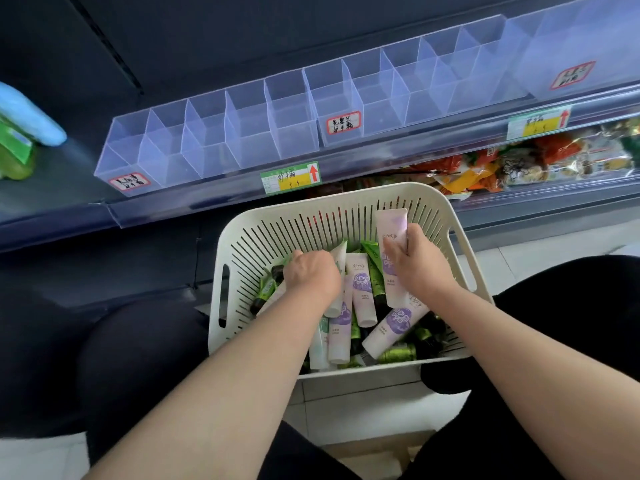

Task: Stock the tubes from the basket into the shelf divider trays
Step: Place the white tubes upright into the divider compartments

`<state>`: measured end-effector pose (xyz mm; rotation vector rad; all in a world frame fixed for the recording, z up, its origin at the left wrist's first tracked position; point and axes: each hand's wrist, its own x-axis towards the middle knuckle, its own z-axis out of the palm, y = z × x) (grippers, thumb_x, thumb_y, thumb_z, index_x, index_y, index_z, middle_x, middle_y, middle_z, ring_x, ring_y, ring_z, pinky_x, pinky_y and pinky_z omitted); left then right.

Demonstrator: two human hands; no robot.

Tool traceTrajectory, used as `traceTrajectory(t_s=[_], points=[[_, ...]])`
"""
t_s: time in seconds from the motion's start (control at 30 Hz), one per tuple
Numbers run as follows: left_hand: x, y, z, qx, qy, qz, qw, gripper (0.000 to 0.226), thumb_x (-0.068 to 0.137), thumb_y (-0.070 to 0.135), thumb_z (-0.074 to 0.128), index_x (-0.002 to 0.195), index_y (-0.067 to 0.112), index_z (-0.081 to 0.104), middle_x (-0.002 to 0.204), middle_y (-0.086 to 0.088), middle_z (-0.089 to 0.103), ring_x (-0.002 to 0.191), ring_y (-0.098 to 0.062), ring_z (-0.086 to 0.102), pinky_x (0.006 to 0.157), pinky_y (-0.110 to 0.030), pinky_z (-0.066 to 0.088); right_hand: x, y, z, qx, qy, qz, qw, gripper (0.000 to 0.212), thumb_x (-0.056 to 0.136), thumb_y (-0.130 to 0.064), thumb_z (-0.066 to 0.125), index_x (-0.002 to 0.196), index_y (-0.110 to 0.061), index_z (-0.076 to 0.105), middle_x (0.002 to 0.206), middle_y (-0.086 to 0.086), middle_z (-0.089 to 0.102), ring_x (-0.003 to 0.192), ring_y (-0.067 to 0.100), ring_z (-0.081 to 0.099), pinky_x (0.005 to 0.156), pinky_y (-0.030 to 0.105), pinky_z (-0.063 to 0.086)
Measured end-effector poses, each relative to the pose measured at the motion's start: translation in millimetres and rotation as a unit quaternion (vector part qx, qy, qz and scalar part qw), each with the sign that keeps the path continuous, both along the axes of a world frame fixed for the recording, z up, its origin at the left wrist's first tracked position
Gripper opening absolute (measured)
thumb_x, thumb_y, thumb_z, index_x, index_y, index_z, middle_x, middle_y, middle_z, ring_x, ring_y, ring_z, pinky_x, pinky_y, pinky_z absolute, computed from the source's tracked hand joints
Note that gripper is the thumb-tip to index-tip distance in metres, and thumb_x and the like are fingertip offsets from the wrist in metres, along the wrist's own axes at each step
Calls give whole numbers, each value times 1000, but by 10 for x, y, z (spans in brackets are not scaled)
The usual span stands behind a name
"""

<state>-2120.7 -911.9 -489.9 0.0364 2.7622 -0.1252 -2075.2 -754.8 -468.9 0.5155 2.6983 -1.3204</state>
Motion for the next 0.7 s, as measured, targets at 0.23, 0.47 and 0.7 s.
traceTrajectory(t_s=[0.23, 0.47, 0.7], points=[[-94, 81, 32, 110, -55, 87, 989, 22, 92, 34, 60, 102, 15, 66, 92, -2, 64, 78, -22, 59, 57, -31, 43, -35, 53, -11, 3, -9, -4, 1000, 25, 99, -35, 45, 90, -12, 42, 75, -2, 52, 66, 17, 51, 53, 31, 34], [102, 463, 52, 138, -103, 56, 983, 29, 91, 45, 60, 98, 17, 57, 90, -2, 59, 85, -24, 59, 61, -29, 40, -72, 66, 22, 2, 4, -26, 1000, 23, 98, -32, 46, 92, -10, 43, 83, 4, 56, 76, 25, 54, 63, 32, 36], [184, 270, 123, 143, -100, 39, 984, 36, 82, 46, 69, 106, 20, 59, 103, -1, 64, 88, -23, 59, 68, -31, 45, -19, 71, 84, -15, 18, -8, 1000, 16, 96, -24, 49, 97, -10, 43, 82, 5, 61, 72, 23, 57, 54, 30, 37]])
